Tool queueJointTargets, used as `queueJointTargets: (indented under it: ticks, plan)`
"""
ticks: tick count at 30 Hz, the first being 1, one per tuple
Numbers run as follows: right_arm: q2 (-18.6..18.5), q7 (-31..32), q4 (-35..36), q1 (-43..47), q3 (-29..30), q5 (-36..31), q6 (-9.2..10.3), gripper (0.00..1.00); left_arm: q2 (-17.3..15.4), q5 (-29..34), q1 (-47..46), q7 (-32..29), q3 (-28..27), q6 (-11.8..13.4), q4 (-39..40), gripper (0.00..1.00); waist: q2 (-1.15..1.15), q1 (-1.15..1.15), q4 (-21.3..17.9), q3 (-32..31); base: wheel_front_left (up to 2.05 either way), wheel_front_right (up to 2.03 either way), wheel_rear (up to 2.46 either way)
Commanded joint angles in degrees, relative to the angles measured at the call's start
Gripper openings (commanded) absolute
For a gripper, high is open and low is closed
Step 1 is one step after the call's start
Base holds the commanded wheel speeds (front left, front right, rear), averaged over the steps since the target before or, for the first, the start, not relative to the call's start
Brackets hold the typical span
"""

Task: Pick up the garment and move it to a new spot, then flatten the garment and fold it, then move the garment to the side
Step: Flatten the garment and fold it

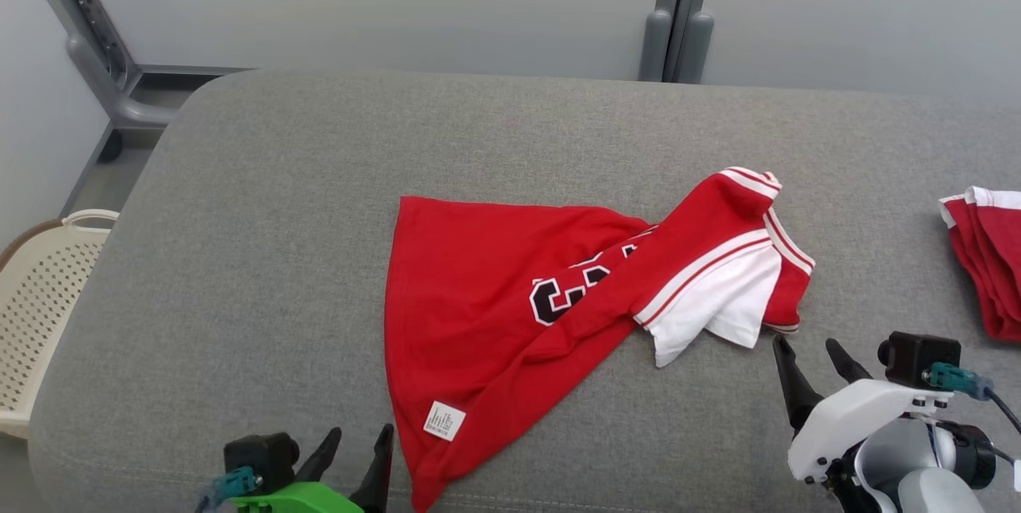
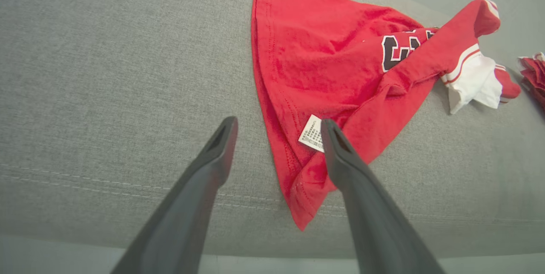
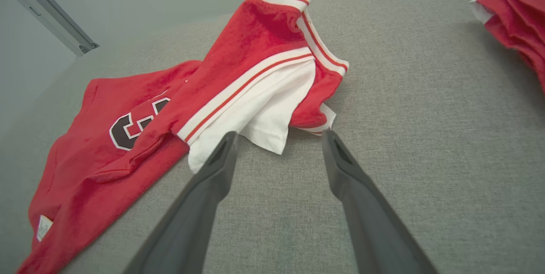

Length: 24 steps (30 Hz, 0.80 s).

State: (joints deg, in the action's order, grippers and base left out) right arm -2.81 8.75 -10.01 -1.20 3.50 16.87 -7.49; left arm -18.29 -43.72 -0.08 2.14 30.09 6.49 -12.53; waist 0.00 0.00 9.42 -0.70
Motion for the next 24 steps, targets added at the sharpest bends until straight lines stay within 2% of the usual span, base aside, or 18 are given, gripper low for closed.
queueJointTargets:
  ticks: [1,8,24]
  plan:
    - [-0.2,0.7,-0.2,-0.7,0.4,-0.3,0.00,1.00,0.3,-0.2,-1.2,-0.4,0.1,-0.2,-0.4,1.00,0.00,0.00,0.2,0.4,0.00,0.00,0.00]
    - [-0.2,6.5,-2.7,-4.3,2.5,-2.2,0.00,1.00,1.9,-0.5,-4.7,-6.0,3.6,-2.3,-5.2,1.00,0.00,0.00,0.9,2.1,0.00,0.00,0.00]
    - [-0.2,7.8,-13.2,-11.7,3.7,-0.9,0.00,1.00,6.8,1.2,-13.7,-10.0,8.4,-5.2,-15.9,1.00,0.00,0.00,2.3,5.0,0.00,0.00,0.00]
